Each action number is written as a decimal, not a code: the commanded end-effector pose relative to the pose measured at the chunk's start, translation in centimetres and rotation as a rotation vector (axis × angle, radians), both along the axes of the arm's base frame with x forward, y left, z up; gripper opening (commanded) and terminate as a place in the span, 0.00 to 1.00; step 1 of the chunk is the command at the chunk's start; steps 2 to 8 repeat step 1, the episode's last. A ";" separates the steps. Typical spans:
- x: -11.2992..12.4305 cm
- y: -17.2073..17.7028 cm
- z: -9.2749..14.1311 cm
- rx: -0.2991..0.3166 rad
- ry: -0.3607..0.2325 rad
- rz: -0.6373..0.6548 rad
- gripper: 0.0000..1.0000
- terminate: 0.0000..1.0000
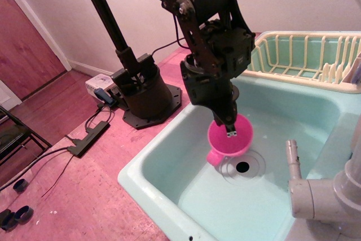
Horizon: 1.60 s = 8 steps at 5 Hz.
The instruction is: Flip cup upright
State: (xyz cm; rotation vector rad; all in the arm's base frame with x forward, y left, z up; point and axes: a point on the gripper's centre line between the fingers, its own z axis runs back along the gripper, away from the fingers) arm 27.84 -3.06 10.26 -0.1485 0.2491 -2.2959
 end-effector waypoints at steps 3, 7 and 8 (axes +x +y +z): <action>0.8 -1.8 -0.1 -0.044 -0.224 0.284 0.00 1.00; 0.8 -1.8 -0.1 -0.044 -0.224 0.284 0.00 1.00; 0.8 -1.8 -0.1 -0.044 -0.224 0.284 0.00 1.00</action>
